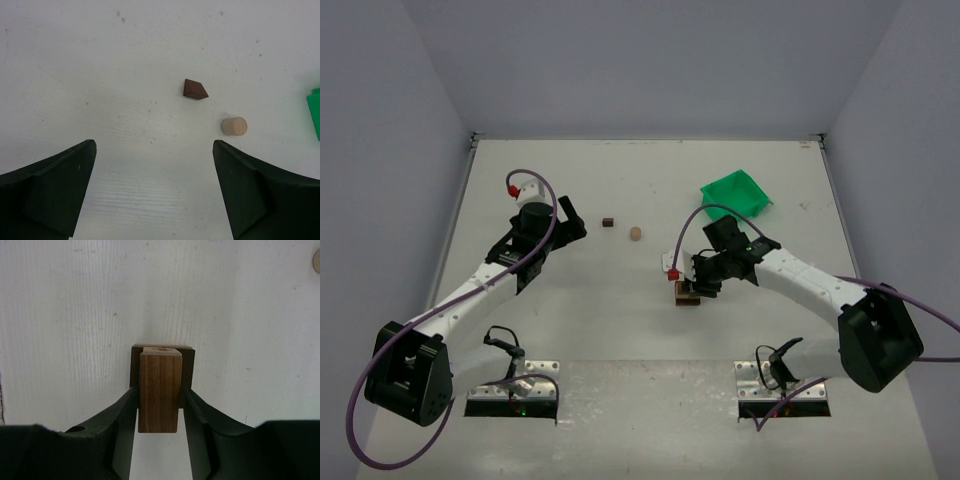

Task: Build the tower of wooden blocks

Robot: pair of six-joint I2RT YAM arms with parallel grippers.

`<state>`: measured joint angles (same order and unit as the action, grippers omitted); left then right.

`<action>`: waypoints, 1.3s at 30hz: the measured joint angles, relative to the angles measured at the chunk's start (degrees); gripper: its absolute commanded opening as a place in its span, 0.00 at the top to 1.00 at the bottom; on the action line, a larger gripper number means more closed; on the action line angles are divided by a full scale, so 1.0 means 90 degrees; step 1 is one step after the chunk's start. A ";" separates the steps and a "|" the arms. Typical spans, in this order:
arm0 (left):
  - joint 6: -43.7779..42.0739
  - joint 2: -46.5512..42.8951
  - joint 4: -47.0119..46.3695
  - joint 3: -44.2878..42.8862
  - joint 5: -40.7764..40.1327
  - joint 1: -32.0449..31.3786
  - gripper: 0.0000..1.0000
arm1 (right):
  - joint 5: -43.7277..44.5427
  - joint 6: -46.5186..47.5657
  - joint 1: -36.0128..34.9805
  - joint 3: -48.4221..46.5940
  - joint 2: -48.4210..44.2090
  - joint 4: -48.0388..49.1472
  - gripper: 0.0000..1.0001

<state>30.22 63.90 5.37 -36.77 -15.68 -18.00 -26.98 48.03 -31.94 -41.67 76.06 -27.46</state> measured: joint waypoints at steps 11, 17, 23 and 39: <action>0.0000 0.0000 0.0000 0.0000 0.0000 0.0000 0.00 | -0.0005 -0.0003 0.0000 0.0024 -0.0150 0.0005 0.45; 0.0000 0.0000 0.0000 0.0000 0.0000 0.0000 0.00 | -0.0002 -0.0003 0.0000 0.0034 -0.0166 0.0015 0.44; 0.0000 0.0000 0.0002 0.0000 0.0002 0.0000 0.00 | 0.0013 -0.0007 0.0000 0.0075 -0.0166 0.0140 0.43; 0.0000 0.0097 -0.0004 -0.0063 0.0266 0.0000 0.00 | -0.0140 0.0039 0.0000 0.0057 -0.0318 0.0011 0.10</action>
<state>30.22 64.77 5.33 -37.34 -13.29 -18.00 -28.24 48.38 -31.94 -41.16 73.20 -27.36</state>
